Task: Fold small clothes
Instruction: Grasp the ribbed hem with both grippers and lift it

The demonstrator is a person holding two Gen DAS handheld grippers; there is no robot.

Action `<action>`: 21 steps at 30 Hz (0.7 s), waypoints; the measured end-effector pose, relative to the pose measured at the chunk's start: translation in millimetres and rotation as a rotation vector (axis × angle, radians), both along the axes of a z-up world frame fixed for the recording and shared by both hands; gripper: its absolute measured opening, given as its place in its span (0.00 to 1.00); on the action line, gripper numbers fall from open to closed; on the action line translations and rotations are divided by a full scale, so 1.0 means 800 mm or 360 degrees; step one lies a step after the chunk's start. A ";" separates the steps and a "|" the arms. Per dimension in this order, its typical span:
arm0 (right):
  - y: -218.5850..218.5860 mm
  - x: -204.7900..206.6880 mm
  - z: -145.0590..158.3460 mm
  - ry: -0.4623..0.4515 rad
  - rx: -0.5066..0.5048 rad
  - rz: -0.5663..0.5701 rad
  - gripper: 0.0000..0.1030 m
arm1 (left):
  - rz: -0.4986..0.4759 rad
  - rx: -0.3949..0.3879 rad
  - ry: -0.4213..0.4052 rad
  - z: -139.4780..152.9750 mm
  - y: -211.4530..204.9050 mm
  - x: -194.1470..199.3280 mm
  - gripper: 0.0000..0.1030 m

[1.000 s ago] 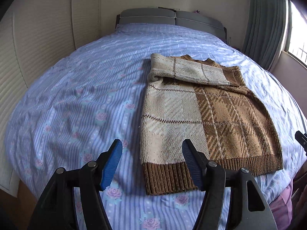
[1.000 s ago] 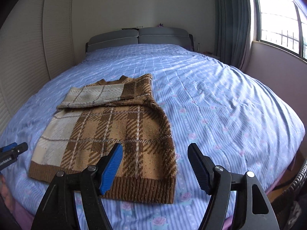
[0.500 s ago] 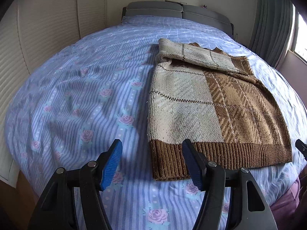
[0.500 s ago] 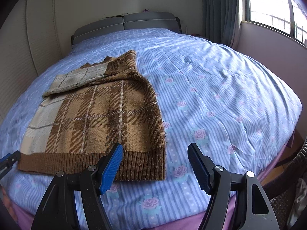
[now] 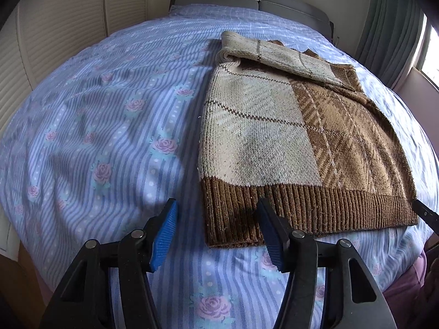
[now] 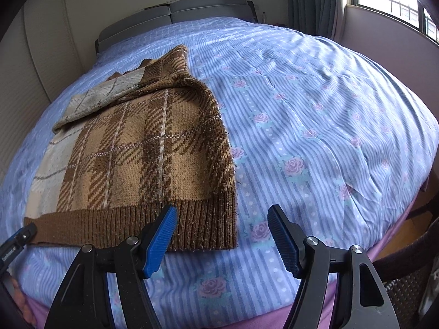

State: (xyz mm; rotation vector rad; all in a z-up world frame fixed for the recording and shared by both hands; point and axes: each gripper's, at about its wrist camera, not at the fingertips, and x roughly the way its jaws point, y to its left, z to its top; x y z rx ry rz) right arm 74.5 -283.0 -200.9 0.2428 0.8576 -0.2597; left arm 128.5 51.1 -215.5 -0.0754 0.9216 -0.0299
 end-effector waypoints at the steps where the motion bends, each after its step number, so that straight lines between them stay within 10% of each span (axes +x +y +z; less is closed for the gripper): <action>1: 0.000 0.001 -0.001 0.0006 0.0002 0.0003 0.67 | 0.0002 -0.0006 0.0003 -0.001 0.001 0.000 0.56; 7: -0.002 0.008 -0.011 0.0080 0.0056 0.0019 0.61 | -0.0023 -0.0026 0.0029 -0.005 -0.001 0.002 0.47; 21: -0.010 0.009 -0.023 0.0121 0.0223 0.0062 0.12 | -0.0069 -0.0023 0.0073 -0.010 -0.010 0.004 0.12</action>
